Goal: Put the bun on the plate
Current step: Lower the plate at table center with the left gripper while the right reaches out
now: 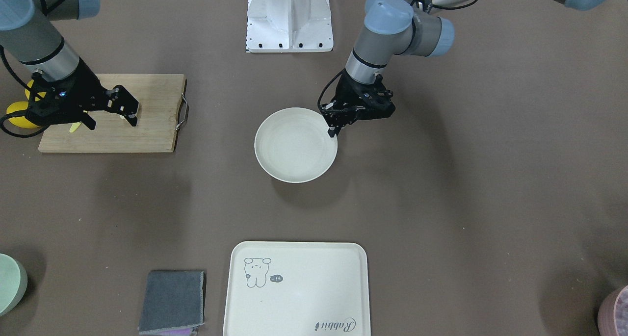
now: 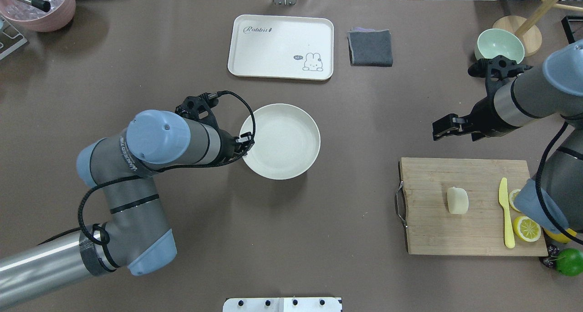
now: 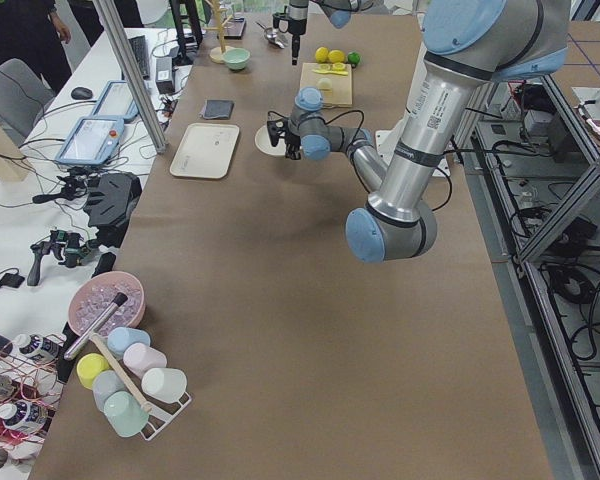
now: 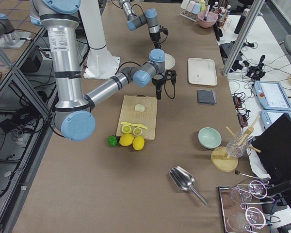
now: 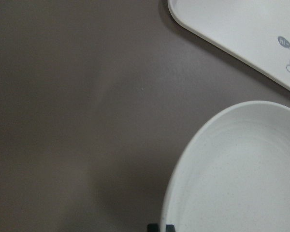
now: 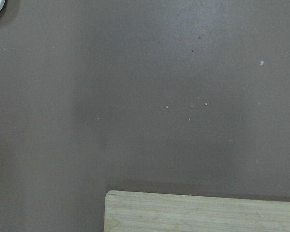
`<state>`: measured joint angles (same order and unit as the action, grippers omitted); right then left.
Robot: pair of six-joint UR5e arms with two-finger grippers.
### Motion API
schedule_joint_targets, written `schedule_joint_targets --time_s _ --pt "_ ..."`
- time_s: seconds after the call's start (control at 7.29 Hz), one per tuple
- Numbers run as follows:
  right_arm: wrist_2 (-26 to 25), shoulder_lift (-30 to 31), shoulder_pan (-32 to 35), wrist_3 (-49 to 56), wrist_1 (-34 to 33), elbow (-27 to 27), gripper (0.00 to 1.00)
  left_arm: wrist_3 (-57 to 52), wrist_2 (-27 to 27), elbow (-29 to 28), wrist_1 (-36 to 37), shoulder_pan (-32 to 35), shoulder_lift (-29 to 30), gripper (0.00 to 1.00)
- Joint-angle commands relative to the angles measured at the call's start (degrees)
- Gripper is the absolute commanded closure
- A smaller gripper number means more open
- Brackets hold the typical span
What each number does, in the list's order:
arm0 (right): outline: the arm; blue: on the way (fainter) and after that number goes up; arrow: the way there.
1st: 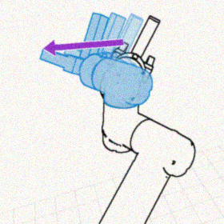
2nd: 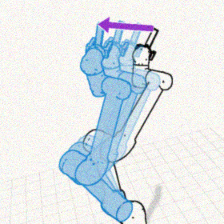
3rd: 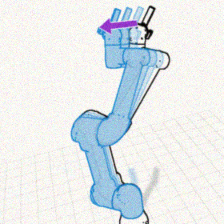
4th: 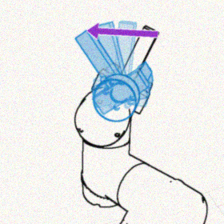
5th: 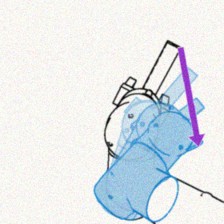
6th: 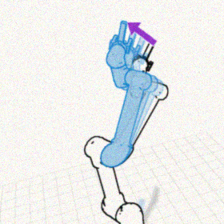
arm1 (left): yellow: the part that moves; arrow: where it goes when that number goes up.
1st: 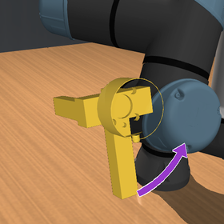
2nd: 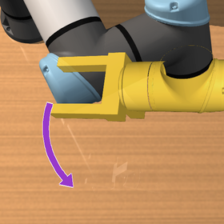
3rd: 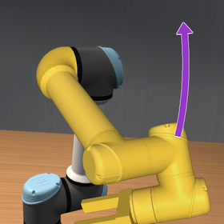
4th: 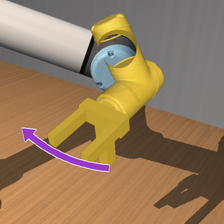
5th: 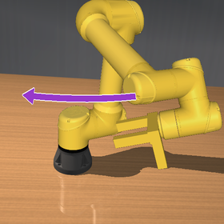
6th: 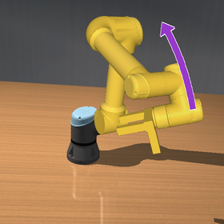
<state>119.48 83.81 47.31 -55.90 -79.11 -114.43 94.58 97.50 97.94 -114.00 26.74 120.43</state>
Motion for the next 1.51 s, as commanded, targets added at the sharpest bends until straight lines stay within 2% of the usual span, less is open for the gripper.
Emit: schedule_joint_targets --time_s 0.0,0.14,0.27,0.69,1.23,1.37 --pt "-1.18 0.64 -2.83 -1.66 0.80 -0.10 0.00 1.31 -3.79 -3.17 0.09 -3.62 1.65 1.00" --pt "-1.18 2.74 -3.18 -1.66 2.98 -0.09 0.00 1.31 -3.89 -3.28 0.27 -3.53 1.65 0.90" --pt "-1.18 4.50 -3.80 -1.66 5.00 -0.01 0.00 1.13 -3.98 -3.10 0.27 -3.45 1.39 0.03" --pt "-1.45 7.41 -5.20 -1.75 5.29 0.17 0.00 0.43 -3.63 -2.05 0.36 -0.29 1.13 0.02" --pt "-7.15 9.17 -12.84 -5.17 5.37 0.08 0.00 -1.68 -3.10 -1.70 0.44 2.52 0.69 0.02" --pt "-8.12 9.61 -13.55 -5.27 5.37 0.26 0.03 -1.68 -1.88 -1.26 0.36 3.66 -0.10 0.02"
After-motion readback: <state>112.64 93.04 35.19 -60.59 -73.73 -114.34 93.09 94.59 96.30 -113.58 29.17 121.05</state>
